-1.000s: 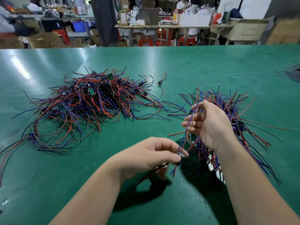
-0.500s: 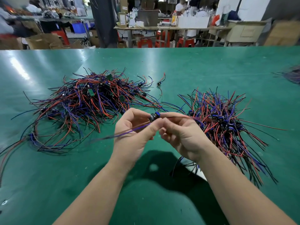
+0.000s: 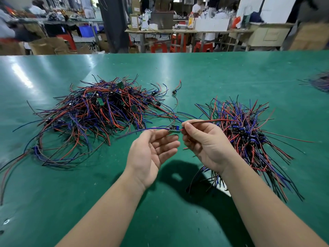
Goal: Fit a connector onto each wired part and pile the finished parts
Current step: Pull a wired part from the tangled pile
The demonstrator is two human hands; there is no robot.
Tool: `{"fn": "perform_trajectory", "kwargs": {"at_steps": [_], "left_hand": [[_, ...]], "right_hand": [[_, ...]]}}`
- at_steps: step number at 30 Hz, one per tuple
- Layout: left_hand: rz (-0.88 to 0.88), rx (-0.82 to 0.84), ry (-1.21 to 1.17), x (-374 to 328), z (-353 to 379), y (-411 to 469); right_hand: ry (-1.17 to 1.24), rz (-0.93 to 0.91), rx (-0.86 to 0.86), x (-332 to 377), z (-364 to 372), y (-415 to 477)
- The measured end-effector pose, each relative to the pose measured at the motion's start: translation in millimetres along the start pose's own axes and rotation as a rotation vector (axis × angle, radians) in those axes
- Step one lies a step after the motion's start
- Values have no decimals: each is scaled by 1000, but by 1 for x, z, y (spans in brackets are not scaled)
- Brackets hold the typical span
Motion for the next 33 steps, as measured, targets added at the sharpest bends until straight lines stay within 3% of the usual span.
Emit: {"fn": "perform_trajectory", "kwargs": {"at_steps": [4, 7, 11, 15, 24, 33], "left_hand": [[-168, 12, 56, 4, 0, 0], [-172, 112, 163, 9, 8, -4], [22, 99, 352, 8, 7, -2], [121, 92, 447, 7, 10, -4], [36, 207, 545, 23, 25, -12], [-15, 311, 581, 15, 26, -17]], "right_hand": [[32, -4, 73, 1, 2, -1], [-45, -37, 76, 0, 1, 0], [-193, -66, -52, 1, -10, 2], [-190, -61, -152, 6, -19, 4], [27, -148, -431, 46, -64, -5], [-97, -298, -521, 52, -57, -9]]}}
Point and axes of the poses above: each hand's wrist, its own y-axis towards the middle knuckle, its own z-axis out of the palm, x = y × z, the point moved 7 cm from there along y, towards the middle knuckle
